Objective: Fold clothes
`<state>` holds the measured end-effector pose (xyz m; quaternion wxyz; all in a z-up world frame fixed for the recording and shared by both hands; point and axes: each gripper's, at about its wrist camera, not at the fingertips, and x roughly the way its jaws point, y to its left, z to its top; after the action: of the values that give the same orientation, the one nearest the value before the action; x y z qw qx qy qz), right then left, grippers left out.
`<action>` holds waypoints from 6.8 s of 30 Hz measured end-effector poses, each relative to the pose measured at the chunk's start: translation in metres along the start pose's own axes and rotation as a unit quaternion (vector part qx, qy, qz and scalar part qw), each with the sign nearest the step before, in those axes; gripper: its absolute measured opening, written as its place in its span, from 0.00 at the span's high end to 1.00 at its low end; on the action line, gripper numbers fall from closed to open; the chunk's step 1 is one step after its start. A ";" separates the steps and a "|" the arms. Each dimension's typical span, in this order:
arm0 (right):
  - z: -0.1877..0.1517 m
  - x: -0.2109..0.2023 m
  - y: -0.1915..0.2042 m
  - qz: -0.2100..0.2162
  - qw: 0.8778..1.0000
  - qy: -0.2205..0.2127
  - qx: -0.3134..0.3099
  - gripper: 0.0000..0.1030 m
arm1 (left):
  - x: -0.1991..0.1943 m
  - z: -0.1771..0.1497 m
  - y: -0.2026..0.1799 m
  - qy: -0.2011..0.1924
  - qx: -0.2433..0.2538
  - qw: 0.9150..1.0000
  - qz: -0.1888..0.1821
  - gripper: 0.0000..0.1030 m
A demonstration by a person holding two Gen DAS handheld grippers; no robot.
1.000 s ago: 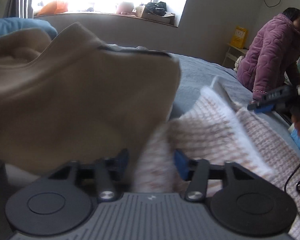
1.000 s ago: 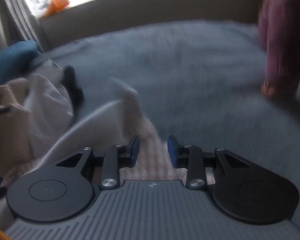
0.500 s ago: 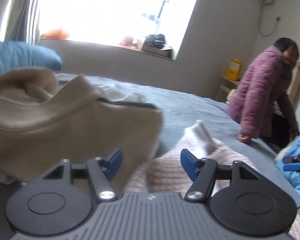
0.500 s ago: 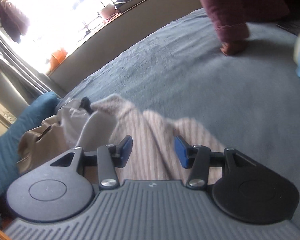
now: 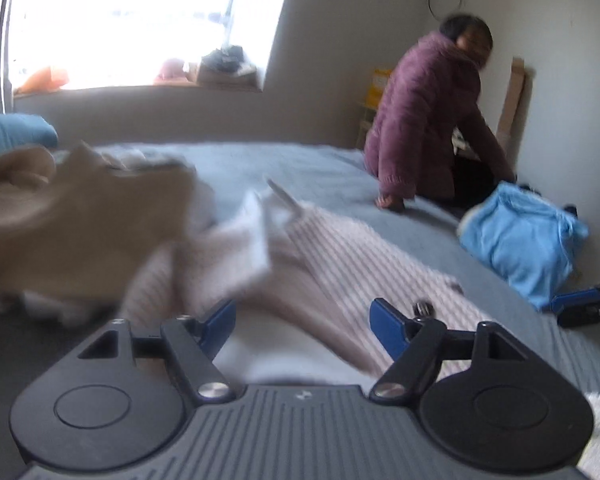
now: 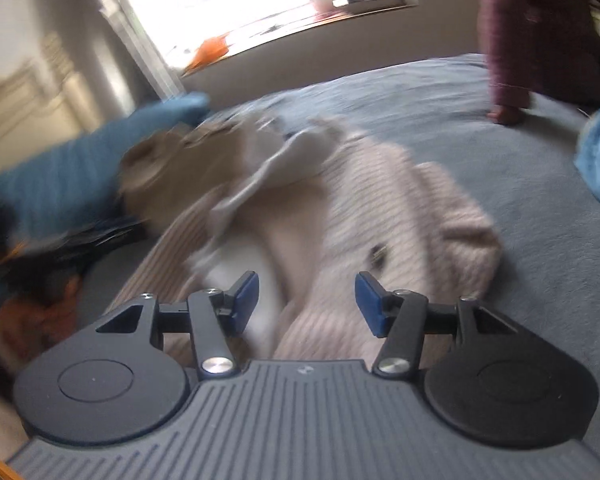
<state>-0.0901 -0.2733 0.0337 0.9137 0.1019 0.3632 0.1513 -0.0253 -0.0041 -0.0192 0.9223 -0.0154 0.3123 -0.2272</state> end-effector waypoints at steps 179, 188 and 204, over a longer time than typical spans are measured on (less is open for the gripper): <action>-0.026 0.023 0.005 -0.093 0.922 0.128 -0.352 0.77 | 0.009 -0.074 -0.004 0.052 -0.015 0.998 0.011 0.19; 0.019 -0.008 -0.114 -0.258 0.963 0.074 -0.014 0.76 | 0.009 -0.080 0.011 0.054 -0.027 0.998 -0.003 0.19; 0.017 0.042 -0.051 -0.177 0.970 0.092 -0.143 0.93 | 0.023 -0.089 0.007 0.078 -0.014 0.997 -0.001 0.19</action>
<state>-0.0389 -0.3078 0.0044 0.8938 -0.1096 0.4324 0.0462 -0.0577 0.0022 -0.1049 0.8947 -0.0110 0.3861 -0.2241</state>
